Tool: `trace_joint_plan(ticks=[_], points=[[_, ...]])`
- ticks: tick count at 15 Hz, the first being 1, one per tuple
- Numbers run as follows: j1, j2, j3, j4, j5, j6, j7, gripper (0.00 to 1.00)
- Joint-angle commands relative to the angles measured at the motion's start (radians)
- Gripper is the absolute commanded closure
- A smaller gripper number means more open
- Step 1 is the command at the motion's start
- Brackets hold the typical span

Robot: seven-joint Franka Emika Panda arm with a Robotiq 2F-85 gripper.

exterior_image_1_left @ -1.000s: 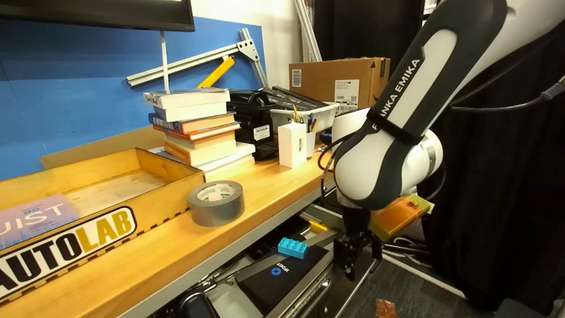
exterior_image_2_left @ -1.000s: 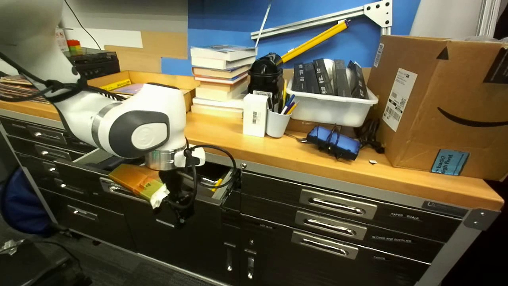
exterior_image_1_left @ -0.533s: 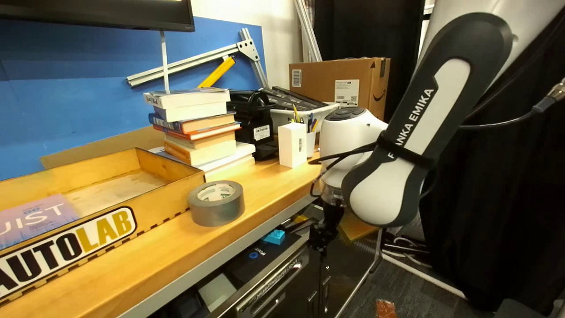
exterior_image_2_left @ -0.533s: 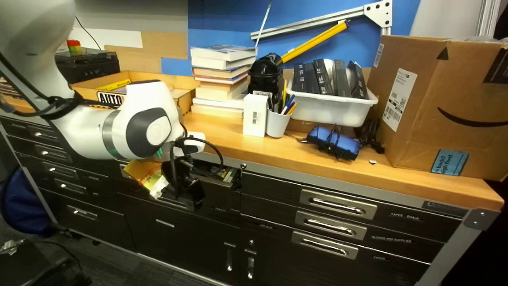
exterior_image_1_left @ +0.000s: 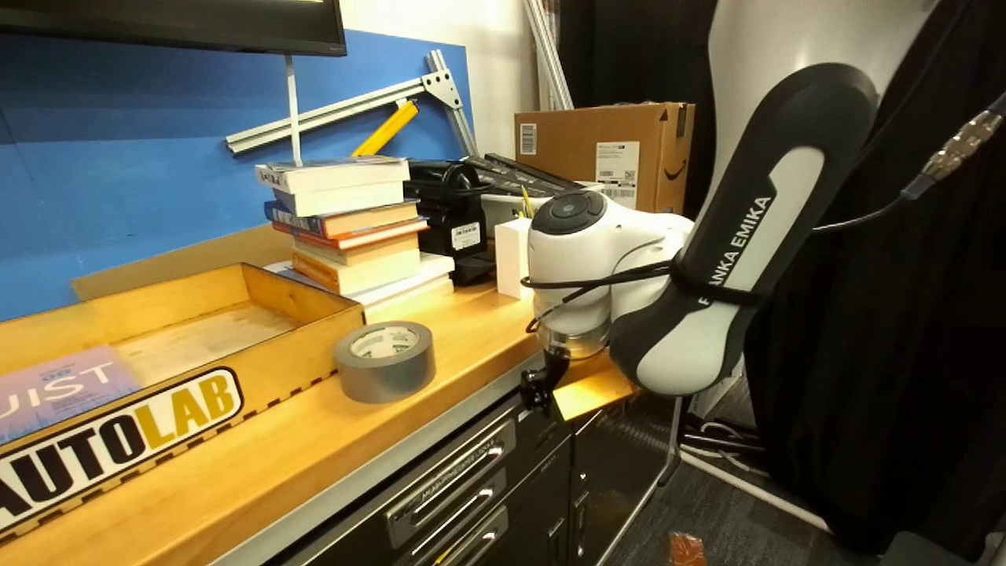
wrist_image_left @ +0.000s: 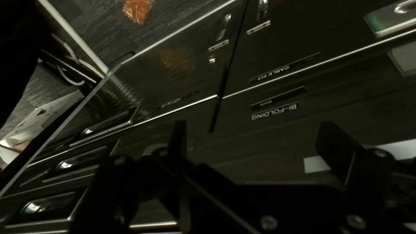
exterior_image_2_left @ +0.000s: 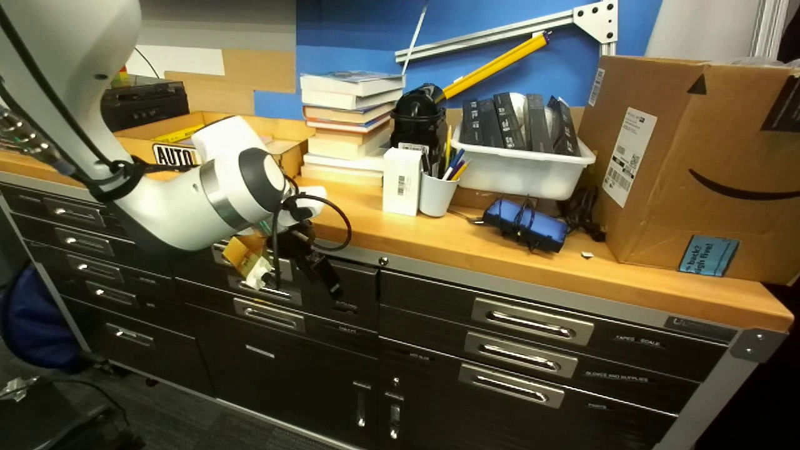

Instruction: Put the blue object inside the drawer then close the drawer.

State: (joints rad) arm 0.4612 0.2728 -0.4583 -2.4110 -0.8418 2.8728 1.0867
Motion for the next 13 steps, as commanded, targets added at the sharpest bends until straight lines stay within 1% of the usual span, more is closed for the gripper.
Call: trace_joint_plan(ticks=[1, 3, 5, 6, 7, 8, 9, 11, 12, 13], points=[[0.062, 0.076, 0.000, 0.065, -0.032, -0.013, 0.110, 0.00], [0.083, 0.060, -0.006, 0.059, -0.034, -0.018, 0.127, 0.00], [0.066, -0.011, 0.001, 0.004, -0.008, -0.047, 0.069, 0.00], [0.049, -0.057, 0.012, -0.035, 0.015, -0.061, 0.017, 0.00], [0.025, -0.116, 0.027, -0.084, 0.044, -0.088, -0.072, 0.00], [-0.002, -0.165, 0.049, -0.129, 0.082, -0.110, -0.163, 0.00], [-0.066, -0.228, 0.109, -0.194, 0.072, -0.110, -0.223, 0.00], [-0.124, -0.313, 0.168, -0.274, 0.119, -0.137, -0.360, 0.00], [-0.143, -0.361, 0.206, -0.319, 0.181, -0.166, -0.430, 0.00], [-0.093, -0.214, 0.142, -0.211, 0.112, -0.121, -0.301, 0.00]])
